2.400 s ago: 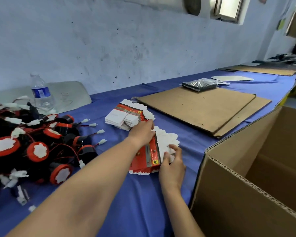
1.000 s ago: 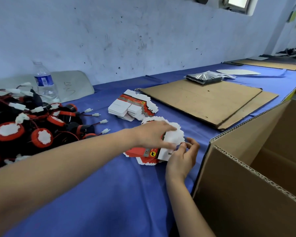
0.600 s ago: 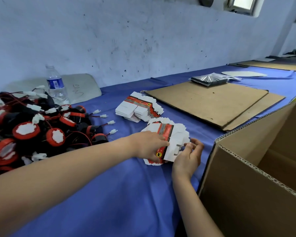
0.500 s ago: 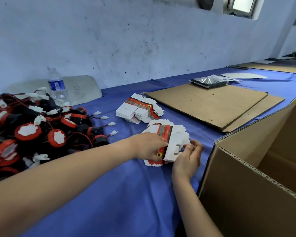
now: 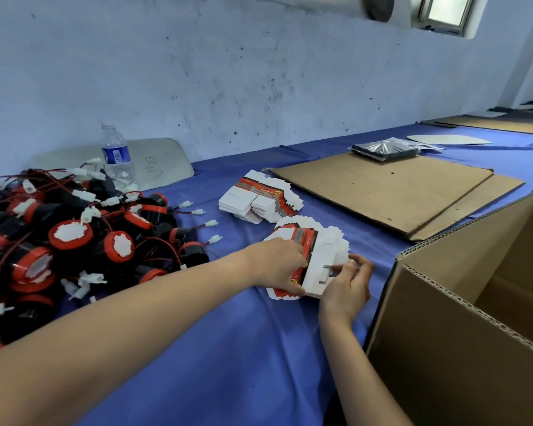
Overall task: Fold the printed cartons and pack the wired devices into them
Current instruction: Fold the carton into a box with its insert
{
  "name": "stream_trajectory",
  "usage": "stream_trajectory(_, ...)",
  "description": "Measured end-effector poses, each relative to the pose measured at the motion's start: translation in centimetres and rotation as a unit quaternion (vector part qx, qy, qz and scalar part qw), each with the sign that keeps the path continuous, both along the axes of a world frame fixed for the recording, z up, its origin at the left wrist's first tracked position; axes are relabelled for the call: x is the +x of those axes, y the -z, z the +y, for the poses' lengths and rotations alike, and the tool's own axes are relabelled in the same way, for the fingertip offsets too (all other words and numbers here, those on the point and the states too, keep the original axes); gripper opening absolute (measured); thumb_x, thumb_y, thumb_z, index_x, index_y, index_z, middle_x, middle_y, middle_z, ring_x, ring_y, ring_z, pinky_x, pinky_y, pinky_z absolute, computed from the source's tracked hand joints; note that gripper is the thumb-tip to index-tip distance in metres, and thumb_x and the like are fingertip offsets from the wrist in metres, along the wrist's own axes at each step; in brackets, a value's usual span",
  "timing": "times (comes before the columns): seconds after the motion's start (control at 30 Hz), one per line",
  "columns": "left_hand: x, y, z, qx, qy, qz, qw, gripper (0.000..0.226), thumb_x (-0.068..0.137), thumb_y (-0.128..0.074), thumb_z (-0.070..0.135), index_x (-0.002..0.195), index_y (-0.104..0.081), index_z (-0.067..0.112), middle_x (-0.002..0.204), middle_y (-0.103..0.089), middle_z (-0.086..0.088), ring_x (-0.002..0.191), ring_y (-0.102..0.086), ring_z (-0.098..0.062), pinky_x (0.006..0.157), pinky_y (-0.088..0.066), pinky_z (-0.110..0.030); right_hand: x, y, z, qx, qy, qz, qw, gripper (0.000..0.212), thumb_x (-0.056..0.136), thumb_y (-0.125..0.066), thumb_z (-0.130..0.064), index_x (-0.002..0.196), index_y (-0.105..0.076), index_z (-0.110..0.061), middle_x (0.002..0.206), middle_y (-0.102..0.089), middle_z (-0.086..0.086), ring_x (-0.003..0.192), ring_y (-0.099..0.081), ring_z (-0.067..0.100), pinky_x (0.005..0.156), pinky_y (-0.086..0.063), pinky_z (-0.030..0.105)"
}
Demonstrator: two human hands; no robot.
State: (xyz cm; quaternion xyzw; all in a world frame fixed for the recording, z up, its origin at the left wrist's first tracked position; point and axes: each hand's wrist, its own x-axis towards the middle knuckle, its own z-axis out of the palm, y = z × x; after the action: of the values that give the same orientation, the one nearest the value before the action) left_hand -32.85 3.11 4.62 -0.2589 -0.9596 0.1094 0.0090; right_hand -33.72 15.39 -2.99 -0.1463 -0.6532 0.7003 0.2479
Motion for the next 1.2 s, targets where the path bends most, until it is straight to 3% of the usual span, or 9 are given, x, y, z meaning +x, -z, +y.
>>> stream_trajectory(0.13, 0.5, -0.5, 0.2, 0.005, -0.011, 0.016, 1.0, 0.034, 0.095, -0.048, 0.033, 0.093, -0.063, 0.003, 0.092, -0.064, -0.013, 0.082, -0.054, -0.029, 0.077, -0.044, -0.042, 0.1, 0.0, 0.0, -0.007, -0.002, 0.009, 1.0, 0.014, 0.102, -0.037, -0.022, 0.1, -0.051, -0.022, 0.078, -0.06, -0.003, 0.071, -0.055, 0.005, 0.056, -0.038, 0.016)
stream_trajectory(0.23, 0.9, -0.5, 0.9, 0.019, -0.061, 0.102, 0.993, 0.026, 0.097, -0.039, 0.023, 0.094, -0.059, 0.006, 0.093, -0.063, -0.009, 0.073, -0.049, -0.027, 0.067, -0.042, -0.038, 0.3, -0.2, 0.0, -0.005, 0.0, 0.018, 1.0, 0.013, 0.103, -0.037, -0.023, 0.099, -0.05, -0.02, 0.077, -0.059, -0.001, 0.068, -0.053, 0.004, 0.051, -0.035, 0.009)
stream_trajectory(0.33, 1.2, -1.4, 1.1, 0.203, -0.092, 0.224, 0.949, 0.022, 0.097, -0.043, 0.016, 0.086, -0.058, 0.004, 0.082, -0.063, -0.012, 0.067, -0.049, -0.029, 0.059, -0.034, -0.039, 0.3, -0.3, 0.0, 0.005, -0.003, 0.007, 1.0, 0.016, 0.103, -0.037, -0.024, 0.105, -0.051, -0.016, 0.081, -0.061, 0.001, 0.069, -0.053, 0.005, 0.052, -0.036, 0.013)
stream_trajectory(0.47, 2.0, -5.8, 0.7, 0.521, -0.121, 0.297, 0.791, 0.036, 0.093, -0.049, 0.002, 0.06, -0.04, 0.014, 0.048, -0.039, 0.003, 0.048, -0.031, -0.015, 0.053, -0.016, -0.031, 0.1, -0.3, 0.2, 0.034, -0.018, -0.007, 0.999, 0.017, 0.102, -0.039, -0.023, 0.112, -0.05, -0.015, 0.089, -0.061, 0.002, 0.08, -0.056, 0.021, 0.062, -0.036, 0.027)
stream_trajectory(0.6, 3.8, -7.4, -1.8, 0.724, -0.233, 0.241, 0.603, 0.034, 0.095, -0.041, 0.009, 0.062, -0.032, 0.013, 0.061, -0.03, -0.009, 0.061, -0.029, -0.016, 0.058, -0.022, -0.033, 0.3, -0.3, 0.3, 0.049, -0.034, -0.01, 0.998, 0.017, 0.101, -0.041, -0.022, 0.115, -0.049, -0.015, 0.096, -0.06, 0.004, 0.091, -0.058, 0.027, 0.071, -0.042, 0.032)
stream_trajectory(0.73, 10.0, -2.4, -5.4, 0.804, -0.288, 0.181, 0.488, 0.029, 0.098, -0.039, 0.017, 0.079, -0.053, 0.001, 0.075, -0.053, -0.013, 0.07, -0.049, -0.024, 0.066, -0.04, -0.039, 0.7, -0.9, 0.6, 0.098, -0.026, 0.003, 0.995, 0.021, 0.099, -0.045, -0.016, 0.117, -0.049, -0.009, 0.117, -0.052, 0.013, 0.104, -0.053, 0.029, 0.082, -0.04, 0.034)
stream_trajectory(0.93, 17.7, 2.2, -9.9, 0.836, -0.349, 0.259, 0.334, 0.036, 0.096, -0.044, 0.025, 0.068, -0.067, 0.021, 0.067, -0.069, -0.001, 0.062, -0.066, -0.017, 0.057, -0.049, -0.033, 5.2, -2.8, -2.1, 0.145, -0.046, 0.174, 0.973, 0.03, 0.091, -0.049, -0.02, 0.118, -0.053, -0.009, 0.119, -0.051, 0.012, 0.106, -0.052, 0.027, 0.086, -0.044, 0.041)
stream_trajectory(1.07, 18.7, 2.7, -11.3, 0.845, -0.332, 0.286, 0.307, 0.031, 0.097, -0.043, 0.021, 0.076, -0.064, 0.014, 0.064, -0.067, 0.001, 0.056, -0.065, -0.012, 0.048, -0.049, -0.027, 10.5, -4.1, -9.0, 0.073, -0.277, 0.143, 0.947, 0.02, 0.093, -0.052, -0.04, 0.112, -0.051, -0.046, 0.109, -0.059, -0.022, 0.099, -0.056, -0.001, 0.079, -0.044, 0.012)
stream_trajectory(1.2, 18.8, 2.8, -11.8, 0.831, -0.327, 0.309, 0.327, 0.035, 0.097, -0.042, 0.015, 0.076, -0.07, 0.014, 0.069, -0.07, -0.002, 0.06, -0.066, -0.013, 0.048, -0.051, -0.022, 13.3, -3.5, -15.1, 0.07, -0.394, 0.115, 0.909, 0.033, 0.094, -0.057, -0.032, 0.126, -0.053, -0.036, 0.107, -0.063, -0.022, 0.102, -0.057, -0.002, 0.078, -0.044, 0.008)
